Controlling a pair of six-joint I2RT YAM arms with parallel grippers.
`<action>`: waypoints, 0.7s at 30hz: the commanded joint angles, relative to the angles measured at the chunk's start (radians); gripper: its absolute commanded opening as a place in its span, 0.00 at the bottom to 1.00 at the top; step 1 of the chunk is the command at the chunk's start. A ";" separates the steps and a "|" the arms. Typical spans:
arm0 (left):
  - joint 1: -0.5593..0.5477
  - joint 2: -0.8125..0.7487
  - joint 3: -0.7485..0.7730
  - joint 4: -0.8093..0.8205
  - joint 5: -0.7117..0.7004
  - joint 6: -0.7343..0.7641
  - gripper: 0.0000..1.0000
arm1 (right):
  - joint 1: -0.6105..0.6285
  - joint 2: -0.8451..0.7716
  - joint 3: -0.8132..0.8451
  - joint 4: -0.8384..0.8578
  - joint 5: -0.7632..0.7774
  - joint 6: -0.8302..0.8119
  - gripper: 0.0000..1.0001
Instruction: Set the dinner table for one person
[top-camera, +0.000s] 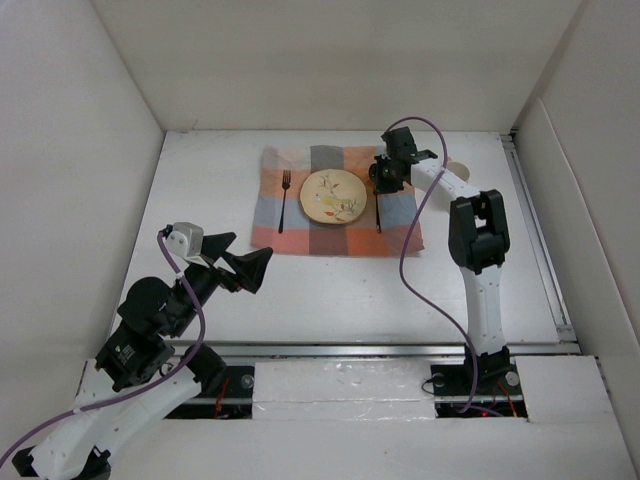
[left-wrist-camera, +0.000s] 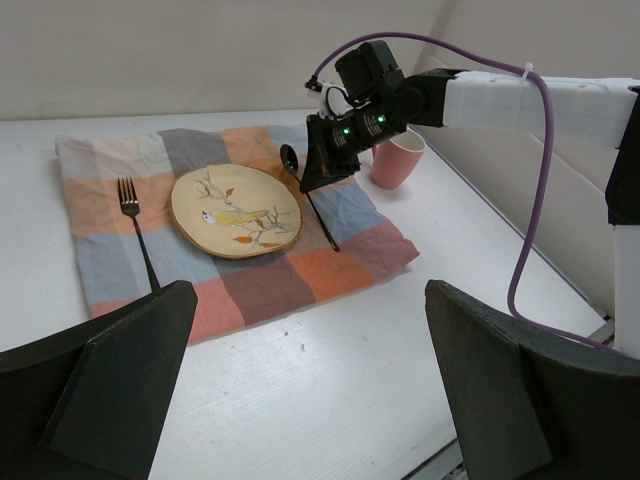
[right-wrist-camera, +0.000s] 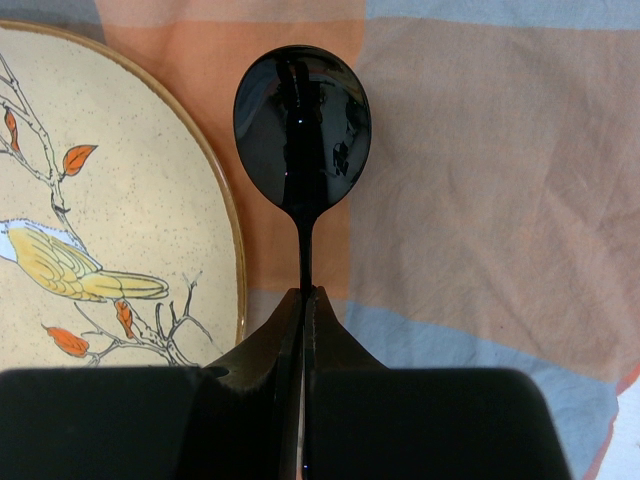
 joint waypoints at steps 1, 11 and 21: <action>0.005 0.013 -0.002 0.057 0.014 0.007 0.99 | 0.000 0.015 0.051 0.062 0.023 0.026 0.00; 0.005 0.022 -0.002 0.057 0.018 0.007 0.99 | 0.000 0.035 0.065 0.063 0.049 0.037 0.24; 0.005 0.024 -0.002 0.058 0.024 0.007 0.99 | 0.000 -0.126 0.011 0.080 0.006 0.021 0.35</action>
